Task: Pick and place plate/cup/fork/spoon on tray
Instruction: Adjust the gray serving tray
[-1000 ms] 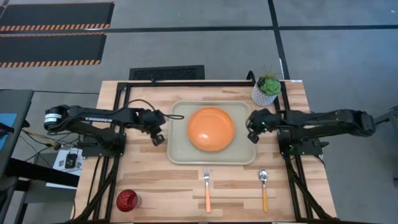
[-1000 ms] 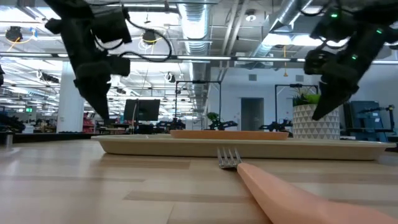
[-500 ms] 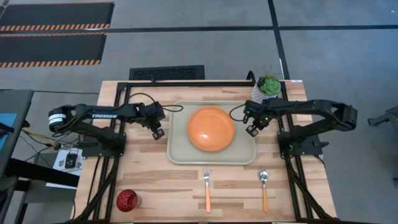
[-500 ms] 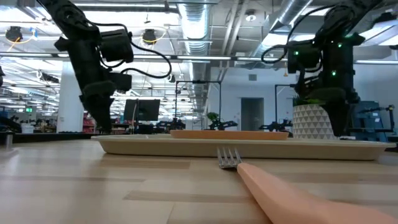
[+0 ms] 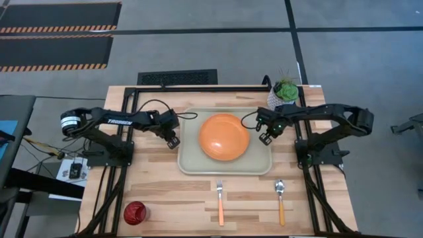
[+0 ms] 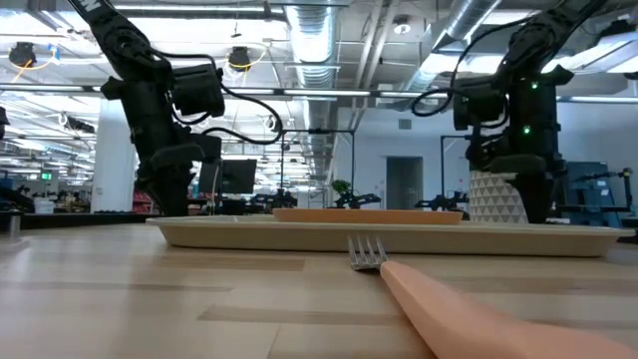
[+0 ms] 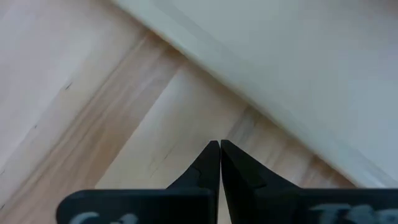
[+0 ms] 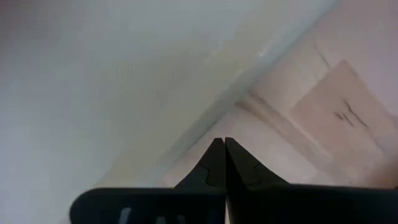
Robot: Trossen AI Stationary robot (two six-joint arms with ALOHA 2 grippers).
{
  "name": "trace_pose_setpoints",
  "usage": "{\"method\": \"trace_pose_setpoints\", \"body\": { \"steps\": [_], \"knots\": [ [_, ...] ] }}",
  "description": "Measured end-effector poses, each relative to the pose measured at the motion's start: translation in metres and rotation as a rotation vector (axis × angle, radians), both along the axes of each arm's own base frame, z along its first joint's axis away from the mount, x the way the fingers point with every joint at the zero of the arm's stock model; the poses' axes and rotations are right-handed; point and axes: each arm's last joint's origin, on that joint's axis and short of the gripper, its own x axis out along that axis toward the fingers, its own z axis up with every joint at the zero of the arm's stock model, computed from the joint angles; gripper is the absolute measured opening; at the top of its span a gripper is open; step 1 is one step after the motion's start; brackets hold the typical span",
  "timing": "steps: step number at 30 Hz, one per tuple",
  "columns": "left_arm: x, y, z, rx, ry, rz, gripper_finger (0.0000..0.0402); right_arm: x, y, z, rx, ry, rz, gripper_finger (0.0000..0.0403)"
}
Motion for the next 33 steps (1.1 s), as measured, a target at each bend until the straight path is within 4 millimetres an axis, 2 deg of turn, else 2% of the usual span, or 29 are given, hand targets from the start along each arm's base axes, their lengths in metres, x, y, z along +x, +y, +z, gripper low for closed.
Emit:
{"method": "trace_pose_setpoints", "body": {
  "steps": [24, 33],
  "knots": [
    [-0.005, -0.007, -0.002, -0.049, 0.059, 0.029, 0.0, 0.023, 0.01, -0.004, -0.003, -0.144, 0.092, 0.0008],
    [-0.009, -0.02, 0.007, -0.055, 0.071, 0.027, 0.0, 0.025, 0.01, -0.004, -0.005, -0.163, 0.102, 0.0008]
  ]
}}
